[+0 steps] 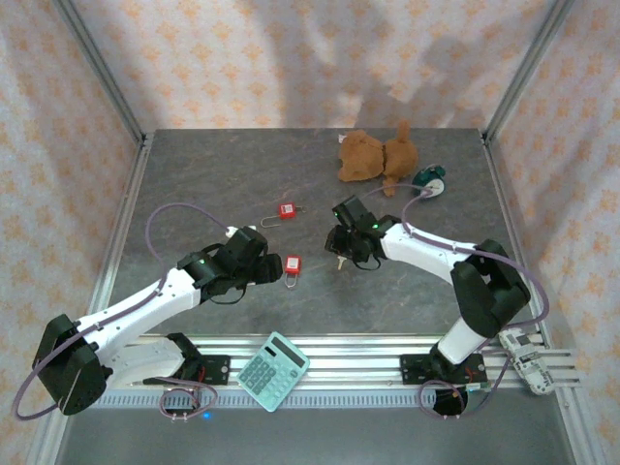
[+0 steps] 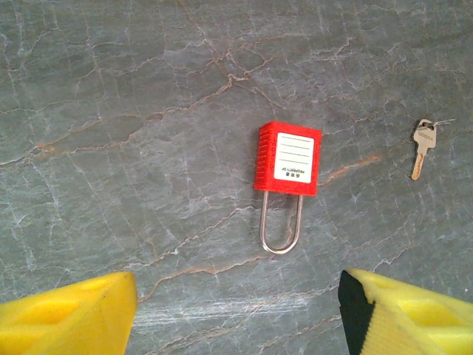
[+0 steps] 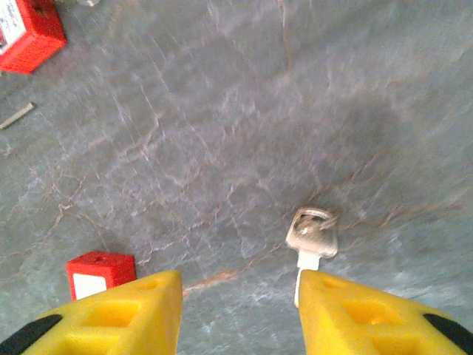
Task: Unlock with the key
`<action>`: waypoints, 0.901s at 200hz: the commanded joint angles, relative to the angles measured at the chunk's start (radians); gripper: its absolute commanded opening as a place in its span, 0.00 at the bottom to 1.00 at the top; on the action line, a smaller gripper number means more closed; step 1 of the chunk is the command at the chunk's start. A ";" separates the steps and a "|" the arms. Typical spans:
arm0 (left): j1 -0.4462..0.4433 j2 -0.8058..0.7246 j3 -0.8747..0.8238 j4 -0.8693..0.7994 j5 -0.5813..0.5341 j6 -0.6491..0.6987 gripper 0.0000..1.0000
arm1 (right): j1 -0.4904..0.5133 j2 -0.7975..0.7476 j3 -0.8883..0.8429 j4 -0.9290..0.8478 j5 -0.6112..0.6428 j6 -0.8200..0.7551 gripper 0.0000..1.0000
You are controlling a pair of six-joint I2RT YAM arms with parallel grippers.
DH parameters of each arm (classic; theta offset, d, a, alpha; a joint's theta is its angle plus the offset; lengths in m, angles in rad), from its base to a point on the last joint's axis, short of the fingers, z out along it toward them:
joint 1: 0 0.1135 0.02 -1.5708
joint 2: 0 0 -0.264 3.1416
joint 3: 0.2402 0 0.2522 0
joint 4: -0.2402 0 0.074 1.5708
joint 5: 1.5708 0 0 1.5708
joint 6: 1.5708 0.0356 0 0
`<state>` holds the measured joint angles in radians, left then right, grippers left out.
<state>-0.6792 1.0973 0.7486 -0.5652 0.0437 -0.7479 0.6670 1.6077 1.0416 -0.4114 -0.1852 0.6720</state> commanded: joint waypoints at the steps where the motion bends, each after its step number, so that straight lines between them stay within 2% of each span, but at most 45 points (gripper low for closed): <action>1: -0.005 -0.002 -0.015 0.016 -0.024 -0.020 0.73 | 0.005 0.003 0.061 -0.162 0.173 -0.095 0.41; 21: -0.005 0.011 -0.005 0.013 -0.023 -0.021 0.73 | 0.005 0.045 0.087 -0.188 0.221 -0.103 0.36; 63: -0.005 0.008 -0.007 0.003 -0.032 -0.023 0.72 | 0.010 0.139 0.139 -0.171 0.220 -0.114 0.36; 104: -0.005 -0.005 -0.015 -0.012 -0.034 -0.017 0.73 | 0.009 0.140 0.086 -0.050 0.111 -0.293 0.45; 180: -0.005 0.017 -0.010 -0.005 -0.024 -0.008 0.73 | -0.013 0.186 0.068 -0.014 -0.038 -0.416 0.45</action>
<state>-0.6792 1.1046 0.7403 -0.5602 0.0433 -0.7589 0.6662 1.7748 1.1282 -0.4454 -0.1638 0.3183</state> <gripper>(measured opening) 0.727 0.451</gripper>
